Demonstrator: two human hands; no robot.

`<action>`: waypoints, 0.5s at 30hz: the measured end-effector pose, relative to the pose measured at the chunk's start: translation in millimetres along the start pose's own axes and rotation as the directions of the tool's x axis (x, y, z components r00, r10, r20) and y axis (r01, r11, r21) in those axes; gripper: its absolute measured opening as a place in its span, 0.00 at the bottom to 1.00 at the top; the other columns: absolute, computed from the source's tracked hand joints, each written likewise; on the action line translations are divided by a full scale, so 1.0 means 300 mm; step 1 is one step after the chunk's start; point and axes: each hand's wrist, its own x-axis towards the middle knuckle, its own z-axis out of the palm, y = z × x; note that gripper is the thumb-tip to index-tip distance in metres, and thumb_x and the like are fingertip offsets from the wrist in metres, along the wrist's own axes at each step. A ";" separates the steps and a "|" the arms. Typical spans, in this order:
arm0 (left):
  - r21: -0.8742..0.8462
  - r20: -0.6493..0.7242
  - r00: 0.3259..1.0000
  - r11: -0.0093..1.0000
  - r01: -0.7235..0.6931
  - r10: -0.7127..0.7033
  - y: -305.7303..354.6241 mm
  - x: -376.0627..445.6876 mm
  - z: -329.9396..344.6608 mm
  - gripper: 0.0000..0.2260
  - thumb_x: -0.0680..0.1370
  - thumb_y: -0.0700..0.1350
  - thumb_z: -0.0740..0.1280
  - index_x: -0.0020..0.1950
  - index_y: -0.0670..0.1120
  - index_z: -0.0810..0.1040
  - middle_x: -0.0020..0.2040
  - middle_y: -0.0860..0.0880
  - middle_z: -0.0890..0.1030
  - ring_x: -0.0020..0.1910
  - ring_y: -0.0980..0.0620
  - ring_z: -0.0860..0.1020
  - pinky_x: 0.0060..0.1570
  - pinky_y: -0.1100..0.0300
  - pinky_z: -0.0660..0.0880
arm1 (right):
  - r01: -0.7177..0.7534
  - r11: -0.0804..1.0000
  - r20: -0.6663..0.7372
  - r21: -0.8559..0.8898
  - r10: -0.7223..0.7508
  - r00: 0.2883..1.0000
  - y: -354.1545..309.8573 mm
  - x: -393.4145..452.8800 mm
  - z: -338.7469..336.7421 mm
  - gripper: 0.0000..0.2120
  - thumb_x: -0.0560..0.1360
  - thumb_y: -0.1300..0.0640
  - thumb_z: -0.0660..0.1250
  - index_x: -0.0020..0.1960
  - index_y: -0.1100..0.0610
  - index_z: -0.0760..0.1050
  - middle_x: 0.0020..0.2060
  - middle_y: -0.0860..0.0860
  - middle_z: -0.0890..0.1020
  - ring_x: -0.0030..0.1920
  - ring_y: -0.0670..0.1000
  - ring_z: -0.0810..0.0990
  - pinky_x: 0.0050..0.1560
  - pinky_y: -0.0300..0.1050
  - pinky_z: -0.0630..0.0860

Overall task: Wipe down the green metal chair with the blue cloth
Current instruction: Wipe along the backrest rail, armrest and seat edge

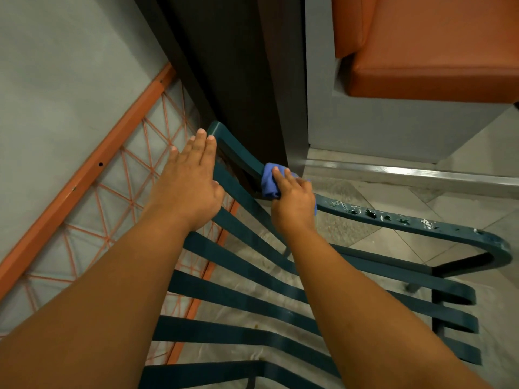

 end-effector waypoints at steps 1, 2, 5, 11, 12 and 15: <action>0.030 -0.004 1.000 1.000 0.004 -0.004 0.002 -0.001 0.001 0.32 0.80 0.48 0.54 0.78 0.44 0.40 0.78 0.44 0.40 0.77 0.48 0.43 0.75 0.49 0.44 | 0.059 0.998 -0.013 0.001 -0.059 0.998 0.021 -0.014 -0.002 0.29 0.76 0.62 0.64 0.75 0.48 0.61 0.73 0.51 0.66 0.69 0.56 0.64 0.68 0.51 0.64; 0.075 -0.010 1.000 0.997 0.017 -0.016 0.008 -0.002 0.003 0.32 0.80 0.49 0.53 0.78 0.44 0.39 0.78 0.44 0.40 0.77 0.48 0.43 0.75 0.47 0.43 | 0.095 0.995 -0.020 -0.020 -0.095 0.995 0.044 -0.019 -0.009 0.28 0.77 0.61 0.64 0.74 0.49 0.62 0.73 0.51 0.67 0.68 0.56 0.65 0.67 0.52 0.65; 0.202 -0.027 0.996 0.975 0.094 -0.091 0.052 0.000 0.012 0.33 0.79 0.52 0.52 0.77 0.42 0.38 0.78 0.42 0.39 0.77 0.45 0.41 0.74 0.42 0.42 | 0.024 0.995 0.001 -0.093 -0.024 1.000 0.051 0.016 -0.028 0.27 0.77 0.61 0.62 0.75 0.50 0.61 0.72 0.52 0.68 0.65 0.57 0.67 0.64 0.53 0.68; 0.436 0.083 0.995 0.896 -0.084 0.053 0.136 0.084 0.055 0.35 0.79 0.54 0.57 0.77 0.52 0.37 0.78 0.44 0.37 0.76 0.41 0.37 0.70 0.34 0.45 | 0.134 0.991 0.012 -0.006 -0.134 0.991 0.038 0.001 -0.014 0.28 0.78 0.61 0.63 0.75 0.49 0.60 0.74 0.52 0.65 0.70 0.56 0.63 0.70 0.52 0.63; 0.483 0.121 0.991 0.869 -0.104 0.051 0.146 0.101 0.061 0.34 0.79 0.55 0.57 0.77 0.54 0.37 0.78 0.44 0.37 0.76 0.40 0.36 0.68 0.31 0.46 | 0.122 0.992 0.008 -0.010 -0.122 0.992 0.048 0.006 -0.017 0.28 0.78 0.60 0.63 0.75 0.48 0.60 0.73 0.52 0.66 0.70 0.56 0.63 0.69 0.51 0.64; 0.580 0.208 0.978 0.803 -0.138 0.017 0.176 0.130 0.072 0.33 0.79 0.56 0.58 0.77 0.58 0.40 0.78 0.45 0.37 0.74 0.37 0.35 0.63 0.26 0.49 | 0.037 0.997 0.016 -0.073 -0.036 0.999 0.039 0.039 -0.008 0.28 0.78 0.59 0.62 0.76 0.49 0.58 0.74 0.53 0.64 0.70 0.57 0.64 0.69 0.51 0.63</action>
